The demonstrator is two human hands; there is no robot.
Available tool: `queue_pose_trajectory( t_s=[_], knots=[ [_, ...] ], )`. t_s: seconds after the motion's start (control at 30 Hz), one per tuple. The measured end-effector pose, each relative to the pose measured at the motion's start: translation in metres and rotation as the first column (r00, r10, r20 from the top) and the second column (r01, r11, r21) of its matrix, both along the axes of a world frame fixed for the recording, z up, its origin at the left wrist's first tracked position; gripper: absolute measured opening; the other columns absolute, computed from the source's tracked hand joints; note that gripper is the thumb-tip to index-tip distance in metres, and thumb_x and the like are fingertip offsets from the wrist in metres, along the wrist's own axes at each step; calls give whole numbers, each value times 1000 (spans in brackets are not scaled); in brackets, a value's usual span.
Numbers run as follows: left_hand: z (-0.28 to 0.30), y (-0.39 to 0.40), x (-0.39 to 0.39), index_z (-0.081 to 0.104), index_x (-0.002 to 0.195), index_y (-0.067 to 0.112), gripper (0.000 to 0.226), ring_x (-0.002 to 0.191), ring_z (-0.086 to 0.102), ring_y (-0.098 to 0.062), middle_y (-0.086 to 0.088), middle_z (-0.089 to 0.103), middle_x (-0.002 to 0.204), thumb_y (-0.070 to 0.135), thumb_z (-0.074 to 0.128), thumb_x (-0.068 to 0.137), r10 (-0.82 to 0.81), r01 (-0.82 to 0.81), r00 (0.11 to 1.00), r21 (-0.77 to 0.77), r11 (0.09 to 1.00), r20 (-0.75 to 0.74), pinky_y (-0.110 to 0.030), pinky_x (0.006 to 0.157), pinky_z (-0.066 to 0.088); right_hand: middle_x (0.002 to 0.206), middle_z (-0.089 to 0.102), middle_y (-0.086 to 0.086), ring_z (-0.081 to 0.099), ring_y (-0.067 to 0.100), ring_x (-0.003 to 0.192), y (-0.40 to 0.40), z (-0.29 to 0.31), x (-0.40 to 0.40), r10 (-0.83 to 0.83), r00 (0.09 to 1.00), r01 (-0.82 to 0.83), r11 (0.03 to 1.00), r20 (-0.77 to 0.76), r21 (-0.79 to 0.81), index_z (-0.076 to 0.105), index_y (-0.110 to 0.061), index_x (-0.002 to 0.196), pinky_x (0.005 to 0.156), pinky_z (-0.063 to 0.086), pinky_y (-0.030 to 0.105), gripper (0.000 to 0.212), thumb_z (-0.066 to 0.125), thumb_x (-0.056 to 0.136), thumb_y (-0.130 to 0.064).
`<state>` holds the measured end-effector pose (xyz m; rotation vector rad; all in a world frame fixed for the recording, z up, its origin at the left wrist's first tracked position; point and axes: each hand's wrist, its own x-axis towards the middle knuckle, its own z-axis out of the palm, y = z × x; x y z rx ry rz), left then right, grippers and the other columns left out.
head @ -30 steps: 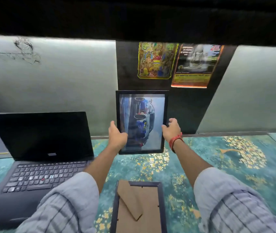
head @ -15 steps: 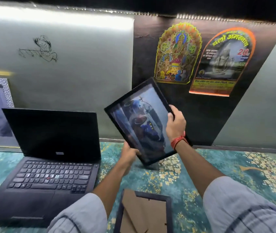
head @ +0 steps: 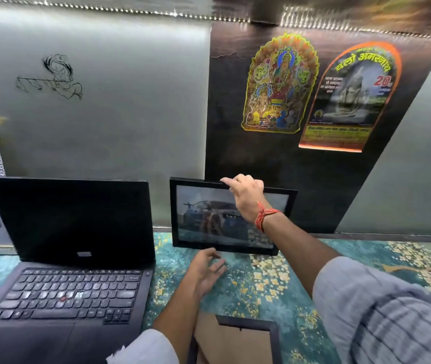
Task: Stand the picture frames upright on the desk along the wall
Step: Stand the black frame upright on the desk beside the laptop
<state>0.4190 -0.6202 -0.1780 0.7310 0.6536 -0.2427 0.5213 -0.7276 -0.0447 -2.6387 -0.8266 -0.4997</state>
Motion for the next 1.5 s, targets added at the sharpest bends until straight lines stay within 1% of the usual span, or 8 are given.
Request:
queue_pose_trajectory(
  t_s=[0.2, 0.37, 0.5, 0.63, 0.73, 1.1, 1.33, 1.5],
  knots=[
    [15, 16, 6, 22, 151, 14, 74, 137, 43, -35, -17, 23, 157, -11, 44, 85, 52, -54, 998, 40, 998, 32, -43, 105, 41, 115, 59, 6, 50, 26, 110, 13, 5, 18, -1, 998, -2, 999, -66, -43, 50, -27, 137, 95, 31, 42, 49, 35, 97, -3],
    [25, 19, -1, 21, 152, 16, 80, 122, 50, -37, -19, 33, 150, -18, 44, 83, 34, -39, 998, 97, 995, 58, -49, 115, 34, 116, 58, 8, 49, 29, 109, 14, 2, 29, 20, 998, -21, 1000, -62, -11, 54, -24, 135, 94, 33, 42, 47, 40, 96, -2],
    [18, 20, -1, 27, 149, 11, 74, 69, 45, -23, -11, 49, 90, -19, 44, 83, 27, -28, 1000, 127, 992, 13, -48, 114, 37, 127, 46, 12, 43, 33, 120, 12, -12, 25, -46, 990, 68, 984, 131, -167, 42, -22, 142, 108, 25, 49, 64, 49, 85, 5],
    [19, 21, -1, 27, 149, 9, 76, 87, 56, -30, -22, 54, 111, -22, 45, 82, 18, -23, 999, 148, 989, 38, -47, 113, 37, 137, 33, 14, 33, 36, 129, 8, -26, 9, -105, 954, 187, 942, 282, -280, 21, -20, 150, 112, 7, 67, 83, 56, 77, -1],
    [21, 23, -4, 31, 147, 9, 76, 124, 51, -37, -26, 34, 149, -23, 48, 80, 13, -21, 999, 164, 986, 47, -48, 112, 39, 152, 27, 10, 24, 34, 141, 1, -28, 0, -74, 981, 121, 954, 178, -274, 8, -18, 153, 117, 10, 62, 85, 50, 80, -3],
    [32, 31, -16, 30, 148, 12, 80, 135, 43, -39, -22, 36, 151, -22, 51, 79, 19, -23, 1000, 290, 957, 18, -45, 109, 42, 164, -1, 2, -6, 24, 151, -15, -20, -5, 68, 986, -96, 979, -155, -182, 2, -22, 153, 120, 19, 50, 87, 40, 83, 12],
    [41, 29, -29, 41, 141, 11, 65, 114, 58, -34, -17, 55, 132, -9, 57, 82, -45, 33, 999, 424, 905, 19, -39, 92, 45, 153, 34, 10, 30, 27, 142, -12, -25, -49, 27, 919, 106, 944, -392, 312, 26, -13, 149, 119, 25, 39, 70, 56, 86, -6],
    [60, 13, -60, 52, 130, 8, 47, 91, 63, -23, -12, 65, 108, 1, 62, 85, -131, 82, 991, 665, 742, 24, -31, 73, 45, 110, 61, 5, 59, 21, 103, -33, -50, -120, 16, 796, 311, 847, -605, 431, 54, -13, 125, 90, 46, 28, 46, 69, 82, -16]
  ],
)
